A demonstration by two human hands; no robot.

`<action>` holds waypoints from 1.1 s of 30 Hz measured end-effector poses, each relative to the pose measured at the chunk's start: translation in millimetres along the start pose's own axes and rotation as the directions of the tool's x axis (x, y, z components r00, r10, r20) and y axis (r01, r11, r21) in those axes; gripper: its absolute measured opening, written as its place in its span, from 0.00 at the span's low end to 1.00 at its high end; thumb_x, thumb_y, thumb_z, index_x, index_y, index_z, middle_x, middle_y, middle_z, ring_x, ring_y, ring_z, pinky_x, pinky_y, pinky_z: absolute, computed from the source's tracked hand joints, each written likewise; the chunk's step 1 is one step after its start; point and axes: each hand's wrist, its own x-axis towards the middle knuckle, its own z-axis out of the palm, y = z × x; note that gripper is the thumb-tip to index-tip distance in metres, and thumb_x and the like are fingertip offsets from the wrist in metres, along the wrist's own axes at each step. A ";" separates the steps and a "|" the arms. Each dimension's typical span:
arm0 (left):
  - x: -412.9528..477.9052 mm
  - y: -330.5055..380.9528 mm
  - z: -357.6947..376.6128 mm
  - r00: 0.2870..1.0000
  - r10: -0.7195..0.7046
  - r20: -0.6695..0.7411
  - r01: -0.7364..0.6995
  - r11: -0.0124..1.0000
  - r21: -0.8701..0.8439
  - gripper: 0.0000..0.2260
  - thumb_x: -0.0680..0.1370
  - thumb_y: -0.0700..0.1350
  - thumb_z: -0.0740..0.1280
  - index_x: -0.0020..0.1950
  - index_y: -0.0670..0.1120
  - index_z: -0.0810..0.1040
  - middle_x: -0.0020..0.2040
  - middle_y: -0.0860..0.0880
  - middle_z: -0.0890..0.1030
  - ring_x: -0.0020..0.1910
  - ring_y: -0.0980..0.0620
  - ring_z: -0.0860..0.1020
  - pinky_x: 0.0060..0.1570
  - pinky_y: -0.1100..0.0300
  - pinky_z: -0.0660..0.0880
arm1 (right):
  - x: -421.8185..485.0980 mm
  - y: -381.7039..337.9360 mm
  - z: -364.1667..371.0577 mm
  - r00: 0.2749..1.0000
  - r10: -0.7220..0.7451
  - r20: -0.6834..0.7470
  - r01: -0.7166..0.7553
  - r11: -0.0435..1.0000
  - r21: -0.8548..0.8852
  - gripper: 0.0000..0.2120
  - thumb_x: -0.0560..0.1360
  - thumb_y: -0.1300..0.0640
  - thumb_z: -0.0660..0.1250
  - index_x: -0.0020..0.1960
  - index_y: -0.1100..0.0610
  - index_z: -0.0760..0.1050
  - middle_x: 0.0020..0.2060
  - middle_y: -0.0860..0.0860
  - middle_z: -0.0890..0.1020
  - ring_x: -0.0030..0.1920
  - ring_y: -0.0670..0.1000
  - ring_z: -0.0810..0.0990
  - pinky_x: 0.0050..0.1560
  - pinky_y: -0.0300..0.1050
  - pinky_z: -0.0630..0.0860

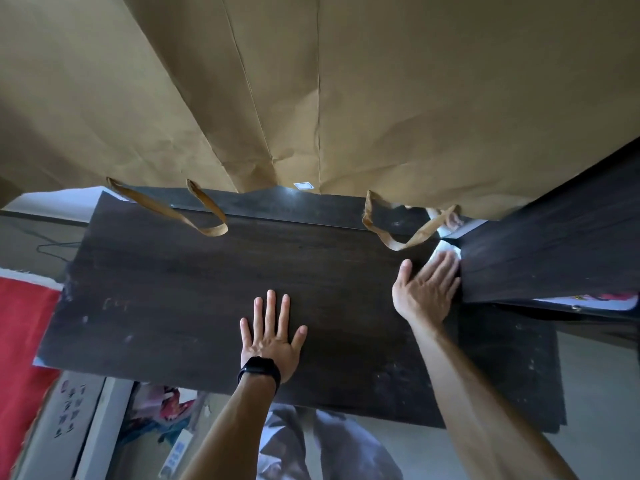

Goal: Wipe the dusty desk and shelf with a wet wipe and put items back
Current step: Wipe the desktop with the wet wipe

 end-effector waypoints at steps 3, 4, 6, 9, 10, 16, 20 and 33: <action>-0.3 0.1 1.6 1.000 -0.003 -0.006 0.003 1.000 -0.013 0.30 0.81 0.64 0.41 0.73 0.58 0.25 0.74 0.54 0.22 0.72 0.51 0.24 0.75 0.44 0.32 | 8.8 -24.5 3.6 0.998 0.043 0.038 -0.044 0.999 0.017 0.43 0.79 0.36 0.46 0.79 0.67 0.39 0.79 0.64 0.40 0.79 0.61 0.37 0.79 0.58 0.41; -0.2 -0.5 2.1 1.000 -0.005 -0.007 0.005 1.000 -0.016 0.30 0.81 0.64 0.41 0.73 0.58 0.25 0.73 0.54 0.22 0.72 0.51 0.24 0.75 0.44 0.32 | 14.7 -27.5 3.2 0.999 0.034 0.028 -0.035 0.999 0.017 0.43 0.79 0.37 0.47 0.78 0.68 0.41 0.79 0.65 0.42 0.79 0.61 0.38 0.79 0.58 0.41; 0.1 -1.4 1.5 1.000 -0.005 -0.008 0.005 1.000 -0.005 0.30 0.81 0.64 0.42 0.73 0.58 0.25 0.73 0.55 0.22 0.72 0.52 0.23 0.75 0.44 0.32 | 22.4 -27.8 2.2 0.998 0.056 -0.001 -0.056 0.998 0.031 0.42 0.79 0.38 0.49 0.79 0.68 0.44 0.79 0.65 0.44 0.80 0.60 0.40 0.79 0.59 0.43; -0.4 0.0 -1.1 1.000 -0.003 0.013 0.003 1.000 -0.005 0.30 0.82 0.64 0.42 0.73 0.57 0.25 0.73 0.54 0.22 0.71 0.52 0.23 0.74 0.44 0.32 | 4.5 -17.2 4.3 0.993 0.116 0.001 -0.116 0.992 0.049 0.40 0.79 0.36 0.43 0.80 0.63 0.41 0.80 0.60 0.44 0.80 0.56 0.40 0.79 0.59 0.44; -0.8 0.3 -2.4 1.000 -0.003 0.021 0.003 1.000 -0.002 0.30 0.82 0.64 0.41 0.73 0.57 0.25 0.73 0.54 0.22 0.71 0.51 0.23 0.74 0.44 0.32 | -10.3 -10.6 7.5 0.992 0.125 -0.006 -0.125 0.991 0.045 0.40 0.79 0.36 0.41 0.80 0.62 0.40 0.80 0.59 0.44 0.80 0.55 0.40 0.78 0.60 0.45; -1.7 1.9 -6.1 0.999 0.002 0.054 -0.002 1.000 -0.008 0.30 0.81 0.64 0.41 0.74 0.56 0.26 0.71 0.54 0.20 0.71 0.50 0.23 0.75 0.42 0.33 | -89.9 16.5 26.3 0.976 0.220 -0.002 -0.219 0.973 0.070 0.43 0.78 0.32 0.37 0.80 0.63 0.41 0.80 0.60 0.43 0.80 0.57 0.39 0.77 0.64 0.48; 0.4 -0.1 -3.3 0.999 0.009 0.047 -0.008 1.000 -0.010 0.30 0.81 0.64 0.41 0.74 0.56 0.25 0.71 0.54 0.20 0.73 0.49 0.24 0.75 0.42 0.33 | -51.5 3.7 22.0 0.979 0.201 0.024 -0.201 0.979 0.010 0.42 0.78 0.32 0.38 0.79 0.61 0.36 0.80 0.57 0.39 0.80 0.55 0.36 0.77 0.64 0.41; -0.6 -1.5 -6.9 0.997 0.030 0.069 -0.029 1.000 -0.008 0.31 0.81 0.66 0.42 0.73 0.56 0.25 0.71 0.53 0.21 0.76 0.47 0.27 0.74 0.40 0.33 | -120.7 35.7 30.6 0.937 0.350 0.017 -0.351 0.934 0.063 0.41 0.78 0.32 0.37 0.79 0.59 0.33 0.80 0.56 0.37 0.79 0.54 0.34 0.76 0.67 0.42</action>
